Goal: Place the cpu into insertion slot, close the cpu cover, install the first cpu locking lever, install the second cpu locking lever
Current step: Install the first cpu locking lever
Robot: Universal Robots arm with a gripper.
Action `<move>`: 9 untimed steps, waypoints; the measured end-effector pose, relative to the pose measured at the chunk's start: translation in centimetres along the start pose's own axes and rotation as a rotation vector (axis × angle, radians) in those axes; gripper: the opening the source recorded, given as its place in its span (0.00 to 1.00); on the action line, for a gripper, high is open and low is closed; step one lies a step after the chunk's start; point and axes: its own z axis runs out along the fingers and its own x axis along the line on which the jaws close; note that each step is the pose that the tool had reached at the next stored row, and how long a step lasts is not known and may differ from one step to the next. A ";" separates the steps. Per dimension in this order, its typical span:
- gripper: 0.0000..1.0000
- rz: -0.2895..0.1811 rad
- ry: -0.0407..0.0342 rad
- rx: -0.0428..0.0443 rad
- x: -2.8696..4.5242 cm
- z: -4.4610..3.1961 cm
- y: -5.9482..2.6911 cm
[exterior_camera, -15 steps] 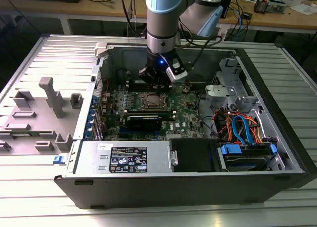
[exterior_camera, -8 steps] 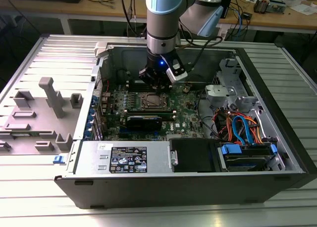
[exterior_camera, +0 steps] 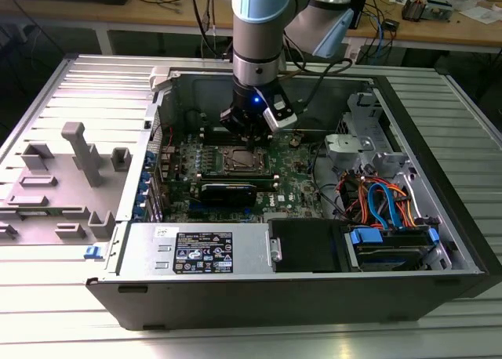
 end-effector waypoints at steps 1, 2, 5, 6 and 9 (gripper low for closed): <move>0.11 0.000 0.0021 -0.0008 0.00 -0.01 0.01; 0.11 0.000 0.0069 -0.0011 -0.02 -0.10 0.07; 0.11 0.000 0.0102 -0.0053 -0.05 -0.13 0.15; 0.11 -0.001 0.0108 -0.0066 -0.07 -0.18 0.18; 0.11 -0.002 0.0120 -0.0092 -0.19 -0.44 0.24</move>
